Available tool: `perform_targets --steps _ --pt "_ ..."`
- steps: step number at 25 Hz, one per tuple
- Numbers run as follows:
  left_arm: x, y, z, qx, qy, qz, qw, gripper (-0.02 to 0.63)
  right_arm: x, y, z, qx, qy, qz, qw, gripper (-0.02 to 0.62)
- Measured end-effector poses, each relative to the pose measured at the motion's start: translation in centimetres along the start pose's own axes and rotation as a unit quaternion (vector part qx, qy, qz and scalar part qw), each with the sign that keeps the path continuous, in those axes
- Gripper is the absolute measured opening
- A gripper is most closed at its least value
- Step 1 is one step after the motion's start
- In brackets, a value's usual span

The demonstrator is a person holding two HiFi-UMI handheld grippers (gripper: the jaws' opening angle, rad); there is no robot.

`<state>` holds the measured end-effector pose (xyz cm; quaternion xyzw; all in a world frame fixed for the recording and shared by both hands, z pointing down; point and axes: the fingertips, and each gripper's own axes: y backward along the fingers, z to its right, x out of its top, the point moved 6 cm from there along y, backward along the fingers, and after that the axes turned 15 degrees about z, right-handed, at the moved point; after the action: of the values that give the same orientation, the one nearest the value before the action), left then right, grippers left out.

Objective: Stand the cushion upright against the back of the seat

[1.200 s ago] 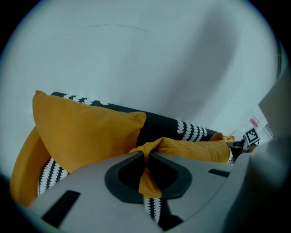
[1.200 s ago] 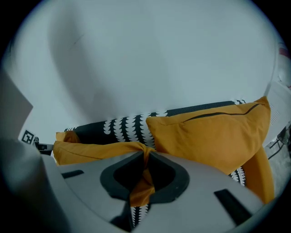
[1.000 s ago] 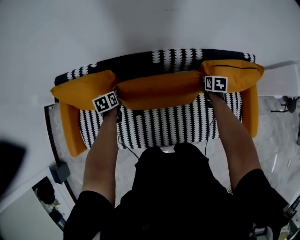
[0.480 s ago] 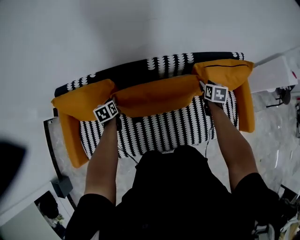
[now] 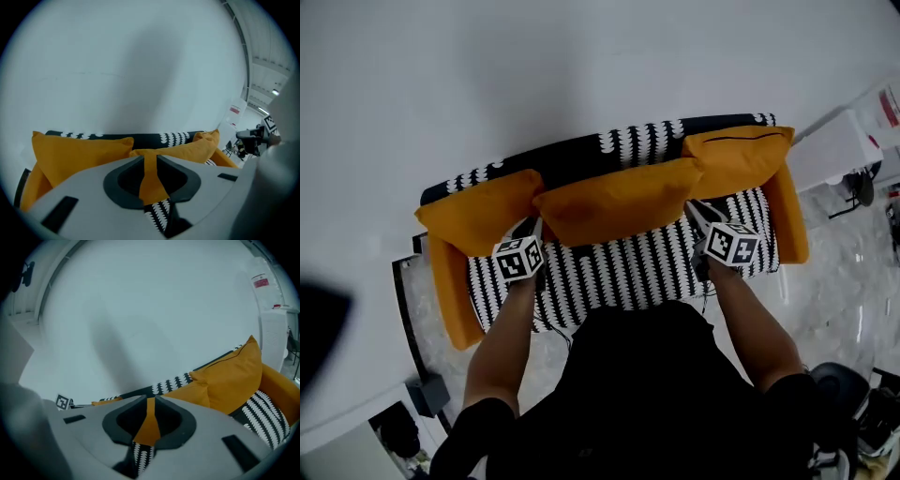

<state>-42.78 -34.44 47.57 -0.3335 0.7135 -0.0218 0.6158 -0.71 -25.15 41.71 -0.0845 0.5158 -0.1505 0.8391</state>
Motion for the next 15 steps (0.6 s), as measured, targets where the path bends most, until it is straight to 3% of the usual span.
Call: perform_targets --steps 5,8,15 --pt "2.6 2.4 6.3 -0.118 -0.059 0.014 0.9911 0.031 0.7 2.8 -5.8 0.086 -0.006 0.014 0.996 0.04" --pt "2.1 3.6 10.0 -0.168 -0.074 -0.005 0.983 0.017 0.3 4.1 -8.5 0.134 -0.027 0.009 0.991 0.037" --pt "1.4 7.3 16.9 -0.227 -0.003 0.015 0.9739 0.015 0.5 6.8 -12.1 0.187 0.005 0.001 0.982 0.035"
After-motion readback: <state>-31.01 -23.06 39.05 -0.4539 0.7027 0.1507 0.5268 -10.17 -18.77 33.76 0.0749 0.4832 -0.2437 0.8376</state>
